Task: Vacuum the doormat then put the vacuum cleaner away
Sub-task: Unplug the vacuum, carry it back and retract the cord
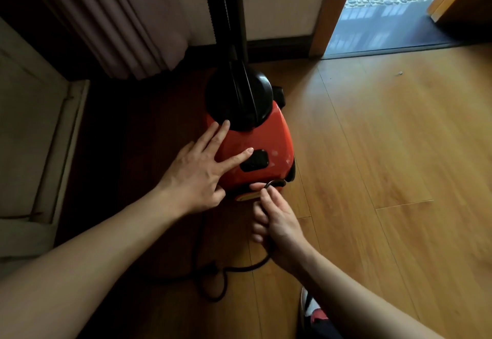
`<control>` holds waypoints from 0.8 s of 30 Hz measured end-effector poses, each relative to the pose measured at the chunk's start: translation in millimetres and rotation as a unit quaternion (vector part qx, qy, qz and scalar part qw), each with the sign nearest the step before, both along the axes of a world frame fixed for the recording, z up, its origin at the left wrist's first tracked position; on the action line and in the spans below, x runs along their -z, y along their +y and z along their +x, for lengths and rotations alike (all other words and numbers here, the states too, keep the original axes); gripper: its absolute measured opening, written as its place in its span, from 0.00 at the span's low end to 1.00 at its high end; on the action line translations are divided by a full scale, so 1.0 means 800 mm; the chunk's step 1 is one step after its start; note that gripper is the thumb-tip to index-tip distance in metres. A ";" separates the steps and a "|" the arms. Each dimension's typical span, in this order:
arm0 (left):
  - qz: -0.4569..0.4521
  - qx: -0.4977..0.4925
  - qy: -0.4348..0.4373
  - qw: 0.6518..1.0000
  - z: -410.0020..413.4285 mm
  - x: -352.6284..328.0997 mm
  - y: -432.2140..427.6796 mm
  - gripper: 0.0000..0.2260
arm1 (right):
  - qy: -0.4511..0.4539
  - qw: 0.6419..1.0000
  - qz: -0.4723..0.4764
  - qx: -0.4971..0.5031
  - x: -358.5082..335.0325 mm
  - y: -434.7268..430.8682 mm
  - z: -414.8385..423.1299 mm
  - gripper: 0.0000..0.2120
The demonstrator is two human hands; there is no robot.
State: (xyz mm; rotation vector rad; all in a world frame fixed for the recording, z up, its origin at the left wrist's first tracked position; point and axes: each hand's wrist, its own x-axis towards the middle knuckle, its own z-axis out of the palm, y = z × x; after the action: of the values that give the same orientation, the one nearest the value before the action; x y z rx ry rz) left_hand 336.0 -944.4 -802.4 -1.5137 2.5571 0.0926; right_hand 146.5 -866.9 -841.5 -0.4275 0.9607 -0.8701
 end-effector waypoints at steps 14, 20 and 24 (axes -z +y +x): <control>0.044 -0.019 0.001 0.999 0.001 -0.010 -0.001 0.43 | 0.062 0.994 0.040 -0.086 0.079 -0.007 0.069 0.18; 0.038 -0.017 0.015 0.999 0.002 -0.008 0.002 0.43 | 0.223 0.964 -0.033 -0.137 0.108 -0.026 0.024 0.16; 0.042 -0.012 0.014 0.999 0.003 -0.009 0.003 0.43 | 0.290 0.949 0.032 -0.115 0.122 -0.044 -0.028 0.13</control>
State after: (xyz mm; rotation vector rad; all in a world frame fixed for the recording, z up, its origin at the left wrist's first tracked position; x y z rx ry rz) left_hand 338.7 -942.1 -795.3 -1.5220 2.5222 0.2238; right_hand 124.2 -902.2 -939.0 -0.7467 1.4417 -0.5003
